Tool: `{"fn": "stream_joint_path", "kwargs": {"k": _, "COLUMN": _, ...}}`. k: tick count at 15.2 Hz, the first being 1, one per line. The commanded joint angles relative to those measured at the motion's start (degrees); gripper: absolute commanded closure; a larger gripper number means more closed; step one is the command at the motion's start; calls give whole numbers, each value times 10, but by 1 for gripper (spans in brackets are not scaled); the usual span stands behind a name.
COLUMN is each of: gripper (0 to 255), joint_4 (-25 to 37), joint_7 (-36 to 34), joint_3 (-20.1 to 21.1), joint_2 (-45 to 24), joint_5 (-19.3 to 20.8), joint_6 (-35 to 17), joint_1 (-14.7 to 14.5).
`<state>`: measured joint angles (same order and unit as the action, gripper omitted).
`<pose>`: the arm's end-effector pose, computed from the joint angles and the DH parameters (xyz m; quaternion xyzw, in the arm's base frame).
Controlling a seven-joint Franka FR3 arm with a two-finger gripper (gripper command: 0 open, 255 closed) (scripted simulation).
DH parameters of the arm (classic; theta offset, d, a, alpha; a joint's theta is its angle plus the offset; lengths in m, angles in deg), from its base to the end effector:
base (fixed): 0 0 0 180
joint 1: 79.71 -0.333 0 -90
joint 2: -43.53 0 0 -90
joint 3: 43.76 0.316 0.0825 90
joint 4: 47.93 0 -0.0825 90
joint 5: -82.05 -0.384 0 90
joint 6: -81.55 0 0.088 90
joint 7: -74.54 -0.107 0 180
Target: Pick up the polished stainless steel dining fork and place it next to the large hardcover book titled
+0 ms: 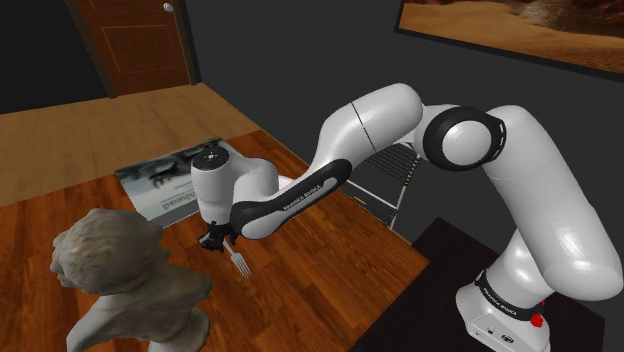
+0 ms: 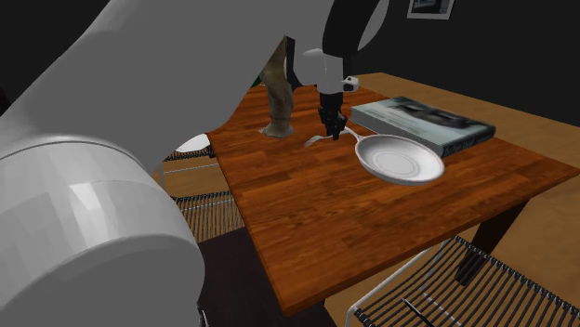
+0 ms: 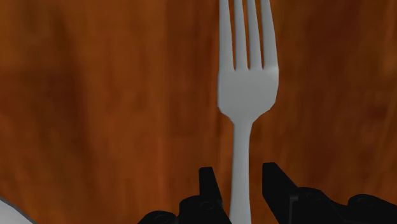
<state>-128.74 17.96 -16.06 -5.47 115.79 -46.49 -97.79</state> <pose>0.5754 0.4588 0.2346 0.9974 0.0012 0.0725 0.0059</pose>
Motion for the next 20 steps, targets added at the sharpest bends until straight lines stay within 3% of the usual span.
{"fn": "stream_joint_path", "kwargs": {"k": 1, "gripper": 255, "joint_4": 1, "joint_7": 0, "joint_3": 0, "joint_2": 0, "joint_5": 0, "joint_6": 0, "joint_1": 0}}
{"fn": "stream_joint_path", "kwargs": {"k": 4, "gripper": 255, "joint_4": 1, "joint_7": 0, "joint_3": 0, "joint_2": 0, "joint_5": 0, "joint_6": 0, "joint_1": 0}}
{"fn": "stream_joint_path", "kwargs": {"k": 5, "gripper": 0, "joint_4": 1, "joint_7": 0, "joint_3": 0, "joint_2": -1, "joint_5": 0, "joint_6": 0, "joint_1": 0}}
{"fn": "stream_joint_path", "kwargs": {"k": 20, "gripper": 0, "joint_4": -13, "joint_7": 8, "joint_3": 19, "joint_2": 49, "joint_5": -19, "joint_6": 36, "joint_1": 10}}
